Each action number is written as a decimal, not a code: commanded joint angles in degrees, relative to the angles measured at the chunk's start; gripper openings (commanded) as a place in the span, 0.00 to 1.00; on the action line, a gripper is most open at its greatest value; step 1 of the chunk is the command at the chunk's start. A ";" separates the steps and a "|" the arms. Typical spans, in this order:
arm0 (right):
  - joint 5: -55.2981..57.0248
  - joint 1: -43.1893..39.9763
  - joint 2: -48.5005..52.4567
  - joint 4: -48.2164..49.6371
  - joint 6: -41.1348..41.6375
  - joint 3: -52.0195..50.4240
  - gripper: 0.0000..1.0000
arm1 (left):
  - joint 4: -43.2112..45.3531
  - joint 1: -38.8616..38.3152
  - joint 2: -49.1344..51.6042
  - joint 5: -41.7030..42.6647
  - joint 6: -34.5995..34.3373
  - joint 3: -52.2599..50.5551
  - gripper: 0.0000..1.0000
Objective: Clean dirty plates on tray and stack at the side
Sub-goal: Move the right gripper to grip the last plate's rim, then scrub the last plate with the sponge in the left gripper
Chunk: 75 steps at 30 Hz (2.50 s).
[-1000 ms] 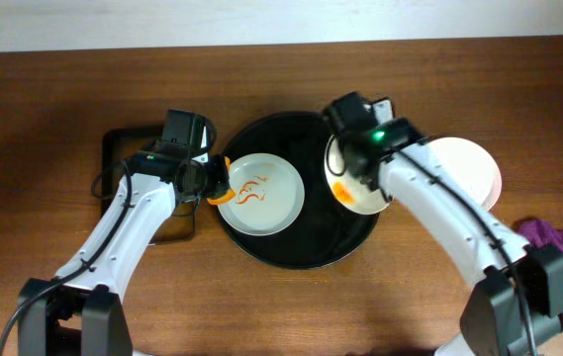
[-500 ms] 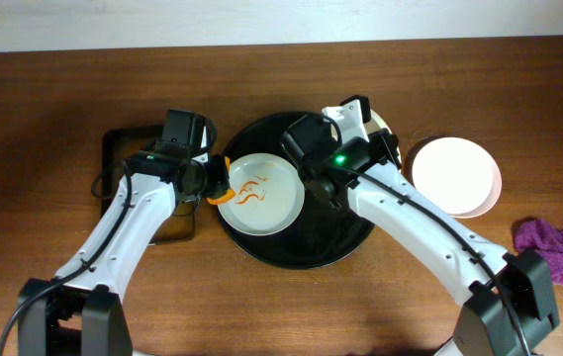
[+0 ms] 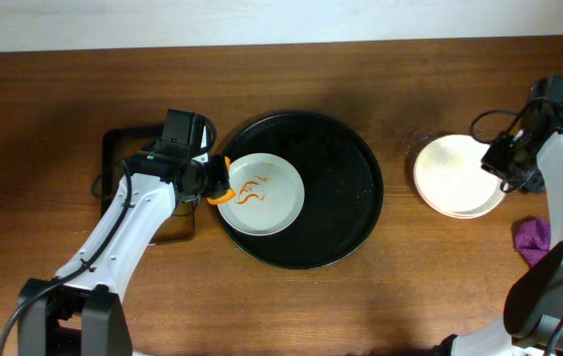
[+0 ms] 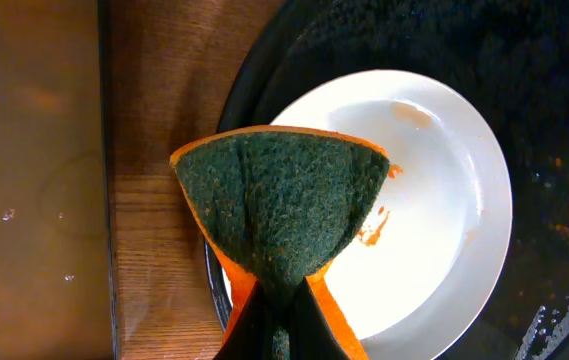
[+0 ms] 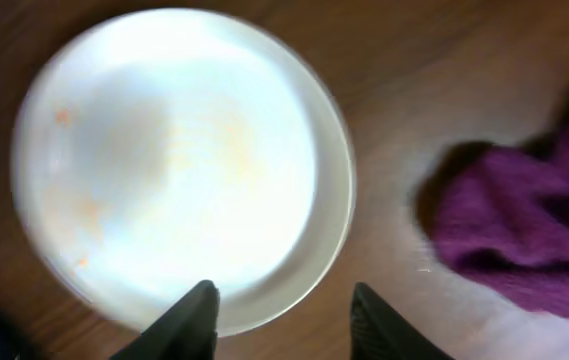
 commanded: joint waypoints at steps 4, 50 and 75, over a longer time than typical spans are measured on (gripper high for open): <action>-23.71 16.59 1.09 -0.50 -13.20 0.87 0.53 | 0.13 0.00 -1.79 0.00 1.09 -0.04 0.00; -13.51 44.39 22.08 6.56 3.67 0.52 0.04 | 1.03 -10.21 16.31 -9.68 -0.26 -0.04 0.00; -3.78 44.39 19.74 2.12 5.40 1.53 0.04 | -0.85 -3.08 -2.27 -19.71 -1.49 0.39 0.00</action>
